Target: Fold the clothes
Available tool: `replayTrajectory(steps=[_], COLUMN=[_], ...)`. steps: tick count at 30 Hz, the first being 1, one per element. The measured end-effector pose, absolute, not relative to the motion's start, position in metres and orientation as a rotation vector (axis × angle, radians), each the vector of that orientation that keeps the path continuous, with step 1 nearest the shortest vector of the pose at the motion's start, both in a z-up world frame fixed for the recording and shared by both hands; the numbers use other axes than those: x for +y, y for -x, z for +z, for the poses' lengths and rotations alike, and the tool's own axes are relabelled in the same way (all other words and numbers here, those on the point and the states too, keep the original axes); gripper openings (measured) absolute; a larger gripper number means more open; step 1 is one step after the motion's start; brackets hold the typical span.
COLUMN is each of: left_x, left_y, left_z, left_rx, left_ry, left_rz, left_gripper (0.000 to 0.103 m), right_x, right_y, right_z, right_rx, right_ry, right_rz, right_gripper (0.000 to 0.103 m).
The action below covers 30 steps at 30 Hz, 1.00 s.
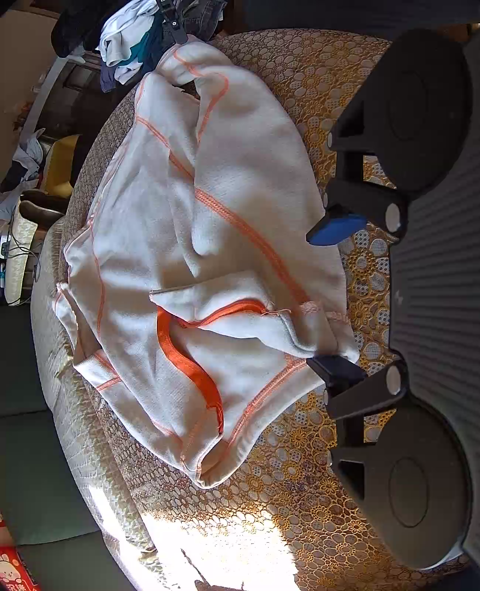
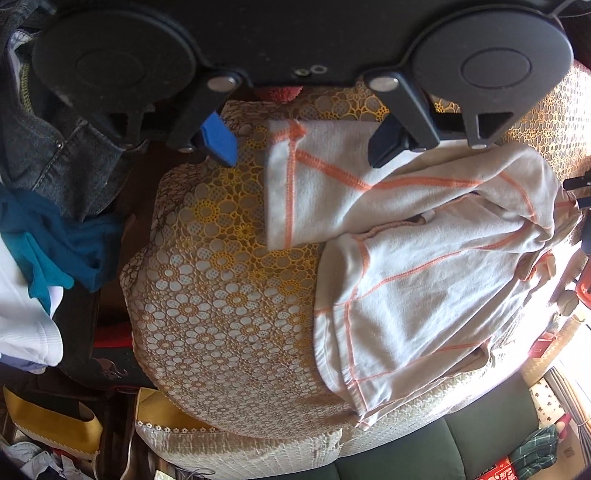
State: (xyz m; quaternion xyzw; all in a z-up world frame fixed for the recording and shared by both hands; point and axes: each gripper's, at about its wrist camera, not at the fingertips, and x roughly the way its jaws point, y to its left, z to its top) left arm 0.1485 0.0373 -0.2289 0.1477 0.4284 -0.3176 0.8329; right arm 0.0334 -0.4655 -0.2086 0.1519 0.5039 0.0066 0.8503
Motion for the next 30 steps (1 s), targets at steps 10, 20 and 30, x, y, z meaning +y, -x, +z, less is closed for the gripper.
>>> replayTrajectory(steps=[10, 20, 30], left_x=[0.050, 0.069, 0.081], left_y=[-0.175, -0.201, -0.227], left_z=[-0.233, -0.210, -0.208], left_rx=[1.022, 1.007, 1.044], left_ry=[-0.169, -0.182, -0.152], left_rz=[-0.621, -0.553, -0.420], left_gripper=[0.026, 0.021, 0.020], right_x=[-0.474, -0.438, -0.442], right_y=[-0.043, -0.008, 0.041], right_z=[-0.219, -0.153, -0.180], right_rx=[1.062, 1.044, 1.176], right_ry=[-0.515, -0.364, -0.177], right_rz=[0.098, 0.437, 0.436], right_gripper=[0.103, 0.103, 0.103])
